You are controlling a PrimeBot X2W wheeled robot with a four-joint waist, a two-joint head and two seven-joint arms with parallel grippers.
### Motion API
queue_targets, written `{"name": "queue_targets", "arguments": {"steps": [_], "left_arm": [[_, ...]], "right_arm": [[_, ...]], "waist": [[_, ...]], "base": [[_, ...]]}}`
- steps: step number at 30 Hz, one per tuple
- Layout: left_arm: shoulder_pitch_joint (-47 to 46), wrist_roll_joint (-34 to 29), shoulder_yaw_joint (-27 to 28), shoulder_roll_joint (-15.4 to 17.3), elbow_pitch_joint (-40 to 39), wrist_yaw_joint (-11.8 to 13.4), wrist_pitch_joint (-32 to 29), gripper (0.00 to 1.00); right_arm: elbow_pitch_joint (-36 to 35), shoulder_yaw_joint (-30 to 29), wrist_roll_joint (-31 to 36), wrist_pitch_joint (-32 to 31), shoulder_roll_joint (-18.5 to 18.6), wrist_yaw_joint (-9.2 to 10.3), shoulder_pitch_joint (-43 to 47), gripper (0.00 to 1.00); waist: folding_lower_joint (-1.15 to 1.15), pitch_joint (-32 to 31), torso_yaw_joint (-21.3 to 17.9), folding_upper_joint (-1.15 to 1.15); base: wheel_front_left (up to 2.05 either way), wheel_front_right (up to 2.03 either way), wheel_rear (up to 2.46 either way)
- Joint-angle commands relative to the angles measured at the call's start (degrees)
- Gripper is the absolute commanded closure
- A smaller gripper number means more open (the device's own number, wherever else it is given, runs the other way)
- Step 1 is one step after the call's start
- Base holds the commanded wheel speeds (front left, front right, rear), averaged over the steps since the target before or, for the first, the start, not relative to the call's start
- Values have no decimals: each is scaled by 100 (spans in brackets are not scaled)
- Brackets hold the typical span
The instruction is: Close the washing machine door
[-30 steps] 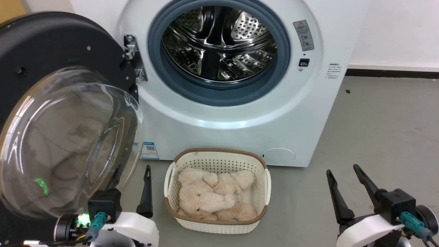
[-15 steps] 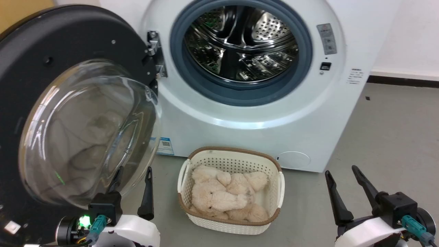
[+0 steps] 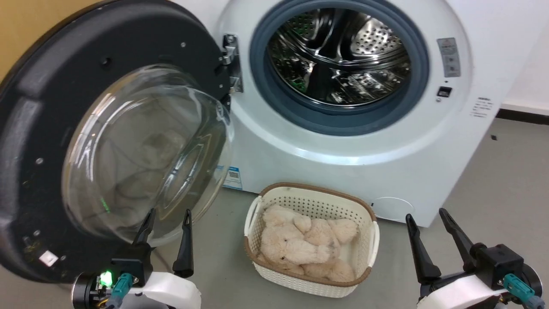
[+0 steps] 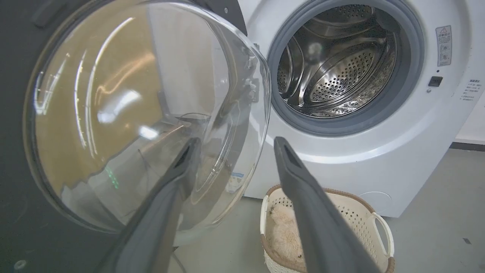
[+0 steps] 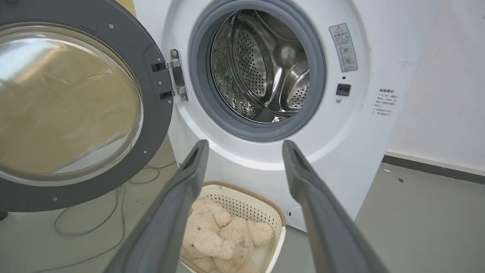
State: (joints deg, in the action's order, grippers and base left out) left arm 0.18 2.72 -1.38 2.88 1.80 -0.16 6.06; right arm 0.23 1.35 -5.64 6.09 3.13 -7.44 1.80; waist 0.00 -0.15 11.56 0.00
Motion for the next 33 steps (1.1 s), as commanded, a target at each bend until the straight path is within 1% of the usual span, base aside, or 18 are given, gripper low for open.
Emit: {"name": "queue_targets", "arguments": {"steps": [1,9,22,33], "left_arm": [[70,27,-18,0,16,-8,56,0],[118,92,10,0,-18,23,164,0],[218,186,53,0,-136,84,319,0],[302,332,32,0,-218,196,451,0]], "right_arm": [[13,16,-56,53,-11,-2,63,0],[59,138,-119,160,-13,-2,40,0],[211,313,-163,316,-15,-3,-179,0],[357,506,-217,448,-17,-3,-311,0]], "waist": [[0,-10,80,0],[0,7,374,0],[0,118,742,0],[0,178,1036,0]], "base": [[0,0,0],[0,0,0],[0,0,0],[0,0,0]]}}
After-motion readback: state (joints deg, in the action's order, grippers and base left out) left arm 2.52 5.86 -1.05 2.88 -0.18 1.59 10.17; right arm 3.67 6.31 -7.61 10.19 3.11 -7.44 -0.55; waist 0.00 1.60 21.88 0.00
